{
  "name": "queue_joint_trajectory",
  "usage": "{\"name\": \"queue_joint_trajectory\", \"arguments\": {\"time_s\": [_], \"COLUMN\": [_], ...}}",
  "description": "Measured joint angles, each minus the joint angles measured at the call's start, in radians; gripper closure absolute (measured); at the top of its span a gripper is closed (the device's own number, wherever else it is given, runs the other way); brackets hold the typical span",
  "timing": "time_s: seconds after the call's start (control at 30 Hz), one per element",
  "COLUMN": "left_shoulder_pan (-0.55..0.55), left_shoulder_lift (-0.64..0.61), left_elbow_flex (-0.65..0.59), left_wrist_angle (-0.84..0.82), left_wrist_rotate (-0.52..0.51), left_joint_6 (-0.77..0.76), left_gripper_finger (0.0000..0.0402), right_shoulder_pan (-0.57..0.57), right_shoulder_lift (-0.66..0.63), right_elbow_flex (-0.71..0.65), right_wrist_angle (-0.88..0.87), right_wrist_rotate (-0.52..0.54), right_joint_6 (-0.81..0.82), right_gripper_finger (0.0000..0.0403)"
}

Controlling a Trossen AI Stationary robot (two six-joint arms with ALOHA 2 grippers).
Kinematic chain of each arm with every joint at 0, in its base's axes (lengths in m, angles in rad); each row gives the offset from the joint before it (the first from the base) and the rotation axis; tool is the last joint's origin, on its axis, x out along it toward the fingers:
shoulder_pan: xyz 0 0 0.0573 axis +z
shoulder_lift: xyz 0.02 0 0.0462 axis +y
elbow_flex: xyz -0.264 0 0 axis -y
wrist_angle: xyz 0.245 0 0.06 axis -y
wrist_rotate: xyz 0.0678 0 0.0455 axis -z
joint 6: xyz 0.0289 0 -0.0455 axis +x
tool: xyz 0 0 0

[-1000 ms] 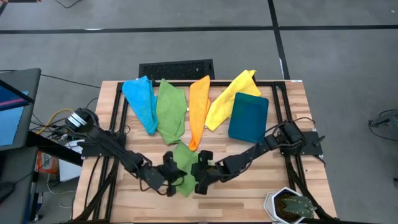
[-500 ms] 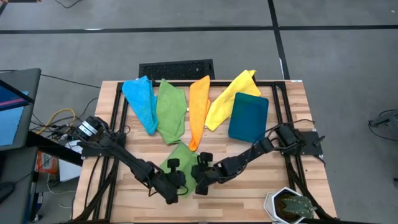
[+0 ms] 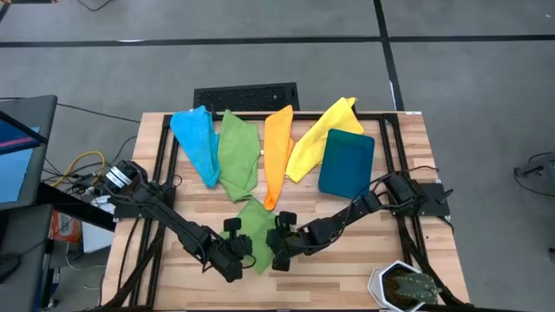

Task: Fold microfiber towels
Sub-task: Fold the bottom green microfiber cloth

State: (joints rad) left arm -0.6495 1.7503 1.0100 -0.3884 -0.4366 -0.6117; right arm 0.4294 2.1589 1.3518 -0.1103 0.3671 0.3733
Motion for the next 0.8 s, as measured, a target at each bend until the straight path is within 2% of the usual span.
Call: {"name": "queue_joint_trajectory", "arguments": {"time_s": [0.17, 0.33, 0.4, 0.53, 0.7, 0.8], "left_shoulder_pan": [-0.007, -0.044, -0.063, -0.093, -0.116, -0.119], "left_shoulder_lift": [-0.002, -0.084, -0.096, -0.059, 0.015, 0.046], "left_elbow_flex": [0.0, 0.008, -0.006, -0.05, -0.051, -0.051], "left_wrist_angle": [-0.003, 0.029, 0.084, 0.182, 0.212, 0.214], "left_wrist_rotate": [-0.005, -0.191, -0.222, -0.152, -0.144, -0.146], "left_joint_6": [-0.037, -0.087, -0.081, -0.073, -0.108, -0.129], "left_gripper_finger": [0.0401, 0.0401, 0.0401, 0.0401, 0.0401, 0.0401], "right_shoulder_pan": [-0.006, -0.006, -0.002, 0.013, 0.015, 0.001], "right_shoulder_lift": [-0.06, -0.091, -0.092, -0.092, -0.092, -0.093], "right_elbow_flex": [0.001, 0.002, 0.001, 0.001, 0.001, 0.001], "right_wrist_angle": [0.0, -0.001, -0.001, -0.025, -0.071, -0.095], "right_wrist_rotate": [0.007, 0.036, 0.038, 0.053, 0.133, 0.134], "right_joint_6": [-0.007, -0.013, -0.013, -0.006, -0.004, -0.004], "right_gripper_finger": [0.0287, 0.0287, 0.0287, 0.0287, 0.0287, 0.0287]}}
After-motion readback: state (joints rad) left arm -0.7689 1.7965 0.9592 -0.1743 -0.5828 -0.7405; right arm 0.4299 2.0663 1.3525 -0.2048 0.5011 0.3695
